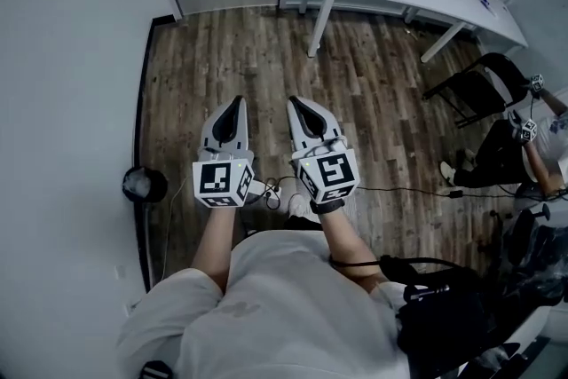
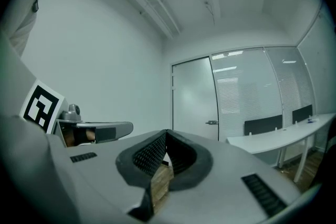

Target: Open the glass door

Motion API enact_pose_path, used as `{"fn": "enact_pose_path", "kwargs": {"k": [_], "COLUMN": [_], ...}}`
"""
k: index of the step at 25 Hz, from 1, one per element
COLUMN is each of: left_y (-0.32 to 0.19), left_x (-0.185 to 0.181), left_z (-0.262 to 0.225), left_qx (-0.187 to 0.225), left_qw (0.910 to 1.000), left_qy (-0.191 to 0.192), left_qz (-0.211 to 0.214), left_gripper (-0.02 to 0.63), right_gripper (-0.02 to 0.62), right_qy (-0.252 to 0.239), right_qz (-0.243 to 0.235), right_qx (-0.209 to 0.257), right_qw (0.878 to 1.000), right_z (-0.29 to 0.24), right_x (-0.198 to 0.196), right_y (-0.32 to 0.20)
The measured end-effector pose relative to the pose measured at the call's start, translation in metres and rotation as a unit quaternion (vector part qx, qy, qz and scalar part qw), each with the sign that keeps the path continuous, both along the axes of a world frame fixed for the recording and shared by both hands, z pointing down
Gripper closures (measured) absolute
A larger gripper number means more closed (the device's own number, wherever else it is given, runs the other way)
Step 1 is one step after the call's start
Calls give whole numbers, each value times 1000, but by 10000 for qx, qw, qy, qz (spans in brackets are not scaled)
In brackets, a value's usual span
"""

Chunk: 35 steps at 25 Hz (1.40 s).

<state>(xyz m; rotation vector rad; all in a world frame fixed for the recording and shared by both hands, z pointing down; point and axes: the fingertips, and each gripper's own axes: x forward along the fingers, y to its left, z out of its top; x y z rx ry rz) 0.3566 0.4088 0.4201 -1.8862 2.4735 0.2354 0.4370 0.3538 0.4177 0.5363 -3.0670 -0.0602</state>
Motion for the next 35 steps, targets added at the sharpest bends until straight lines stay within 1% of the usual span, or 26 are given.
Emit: {"fn": "enact_pose_path", "kwargs": {"k": [4, 8, 13, 16, 19, 23, 27, 29, 32, 35], "left_y": [-52, -95, -128, -147, -162, -181, -212, -233, -254, -265], "left_x": [7, 17, 15, 17, 9, -14, -53, -74, -111, -168], "left_z": [-15, -20, -14, -18, -20, -14, -6, -3, -10, -22], "left_qx": [46, -42, -166, -172, -147, -65, 12, -7, 6, 55], "left_qw": [9998, 9997, 9996, 9994, 9994, 9998, 9999, 9995, 9979, 9967], "left_qy": [-69, -138, -90, -200, -241, -162, -136, -100, -165, -184], "left_qz": [-174, -220, -219, -203, -182, -134, 34, 289, 631, 785], "left_gripper": [604, 603, 604, 603, 604, 604, 603, 603, 604, 604], "right_gripper": [592, 592, 592, 592, 592, 592, 592, 592, 592, 592], "right_qy": [-171, -278, -248, -291, -337, -290, -216, -187, -185, -182], "right_qz": [-146, -135, -115, -154, -188, -125, 57, 184, 381, 516], "right_qx": [125, 27, -136, -118, -32, -7, 16, 21, 40, 51], "right_qw": [9997, 9995, 9995, 9994, 9992, 9995, 9997, 9997, 9991, 9985], "right_z": [-20, -24, -13, -16, -22, -15, -6, -4, -10, -20], "right_x": [2, 11, 12, 9, -1, -22, -59, -84, -129, -188], "right_y": [-54, -102, -134, -151, -161, -174, -195, -208, -224, -234]}}
